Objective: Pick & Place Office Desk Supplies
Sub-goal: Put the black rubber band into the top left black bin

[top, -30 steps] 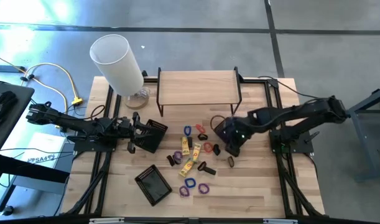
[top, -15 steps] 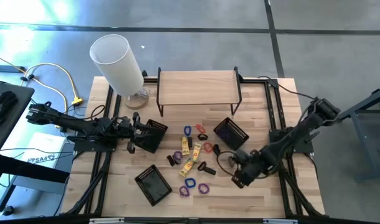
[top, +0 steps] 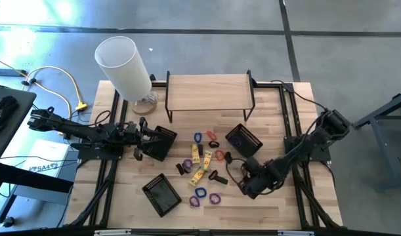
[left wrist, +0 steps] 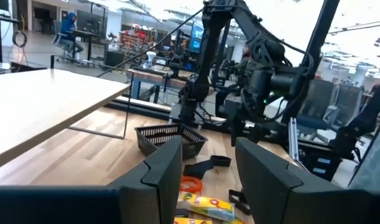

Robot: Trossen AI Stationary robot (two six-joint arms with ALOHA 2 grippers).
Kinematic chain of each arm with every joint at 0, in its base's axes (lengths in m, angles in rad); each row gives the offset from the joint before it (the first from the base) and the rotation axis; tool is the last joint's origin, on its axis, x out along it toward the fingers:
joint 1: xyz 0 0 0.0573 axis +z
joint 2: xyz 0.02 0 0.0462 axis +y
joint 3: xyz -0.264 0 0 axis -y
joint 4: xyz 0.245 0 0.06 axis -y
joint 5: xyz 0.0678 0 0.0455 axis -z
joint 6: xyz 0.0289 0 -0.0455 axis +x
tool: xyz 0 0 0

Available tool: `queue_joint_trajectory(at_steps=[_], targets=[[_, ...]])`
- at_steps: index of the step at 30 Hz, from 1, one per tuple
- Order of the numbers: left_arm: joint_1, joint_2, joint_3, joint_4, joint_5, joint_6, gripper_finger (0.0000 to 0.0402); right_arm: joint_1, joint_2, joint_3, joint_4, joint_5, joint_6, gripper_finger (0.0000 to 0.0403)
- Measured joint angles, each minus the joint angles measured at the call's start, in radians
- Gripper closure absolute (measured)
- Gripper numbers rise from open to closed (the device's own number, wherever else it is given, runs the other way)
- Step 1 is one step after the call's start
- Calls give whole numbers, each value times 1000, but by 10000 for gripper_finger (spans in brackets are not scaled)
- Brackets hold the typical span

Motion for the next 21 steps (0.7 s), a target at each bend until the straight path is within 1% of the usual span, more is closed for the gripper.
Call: queue_joint_trajectory(at_steps=[2, 7, 13, 17, 21], targets=[[0, 2, 0, 0, 0, -1, 256, 10, 26, 0, 2, 20, 15, 209], [0, 3, 0, 0, 1, -2, 256, 17, 97, 0, 6, 162, 25, 209], [-7, 3, 0, -3, 21, -2, 256, 8, 182, 0, 59, 203, 23, 209], [-13, 3, 0, -3, 86, 13, 256, 8, 214, 5, 73, 216, 22, 209], [-16, 3, 0, -4, 98, 16, 256, 9, 218, 5, 67, 237, 22, 209]])
